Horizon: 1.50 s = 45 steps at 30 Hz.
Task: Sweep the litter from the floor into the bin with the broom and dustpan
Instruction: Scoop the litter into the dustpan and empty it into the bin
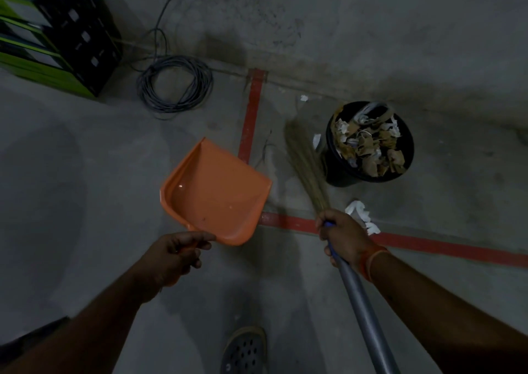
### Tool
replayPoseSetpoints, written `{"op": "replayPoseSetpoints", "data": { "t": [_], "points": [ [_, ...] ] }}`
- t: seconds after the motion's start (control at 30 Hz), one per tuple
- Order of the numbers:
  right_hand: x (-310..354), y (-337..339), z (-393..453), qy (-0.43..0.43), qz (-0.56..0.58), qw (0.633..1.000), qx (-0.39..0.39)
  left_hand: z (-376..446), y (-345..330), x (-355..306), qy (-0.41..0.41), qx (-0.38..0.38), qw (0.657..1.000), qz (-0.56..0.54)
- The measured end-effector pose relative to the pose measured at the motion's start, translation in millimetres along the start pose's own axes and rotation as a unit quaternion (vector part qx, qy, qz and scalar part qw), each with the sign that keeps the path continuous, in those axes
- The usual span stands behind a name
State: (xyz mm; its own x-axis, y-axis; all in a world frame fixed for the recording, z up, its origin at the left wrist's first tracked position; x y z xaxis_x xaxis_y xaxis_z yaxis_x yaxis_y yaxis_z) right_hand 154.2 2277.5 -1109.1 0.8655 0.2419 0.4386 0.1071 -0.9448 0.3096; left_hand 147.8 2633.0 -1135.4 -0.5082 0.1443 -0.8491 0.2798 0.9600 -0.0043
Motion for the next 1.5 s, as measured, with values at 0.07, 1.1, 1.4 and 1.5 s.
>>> {"op": "replayPoseSetpoints", "data": {
  "t": [0.07, 1.1, 1.4, 1.5],
  "points": [
    [13.1, 6.3, 1.2, 0.037, -0.028, 0.999, -0.021, -2.9, -0.9, -2.8, 0.0, -0.001, 1.0, 0.002],
    [22.5, 18.5, 49.6, -0.006, -0.183, 0.983, -0.007, -10.1, -9.9, -2.0, -0.015, -0.012, 1.0, -0.019],
    [-78.6, 28.4, -78.9, -0.021, -0.065, 0.998, 0.012, -83.6, -41.8, 2.7, 0.0, -0.046, 0.999, -0.022],
    [-69.2, 21.2, -79.6, 0.013, -0.084, 0.996, -0.015, -91.8, -36.5, 6.0, 0.013, -0.05, 0.999, -0.01]
  ]
}}
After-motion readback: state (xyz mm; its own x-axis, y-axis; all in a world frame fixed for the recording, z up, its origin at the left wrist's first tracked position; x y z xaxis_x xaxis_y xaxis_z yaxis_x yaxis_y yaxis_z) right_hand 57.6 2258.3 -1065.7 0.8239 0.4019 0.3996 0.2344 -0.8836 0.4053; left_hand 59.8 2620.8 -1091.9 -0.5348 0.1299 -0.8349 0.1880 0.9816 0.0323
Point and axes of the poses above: each hand's wrist, its own z-axis towards the middle knuckle, its own y-axis out of the back of the hand, x = y × z, the point moved 6 cm from there along z, towards the middle knuckle, and after that the axes turned 12 degrees about -y, right-handed, at the moved point
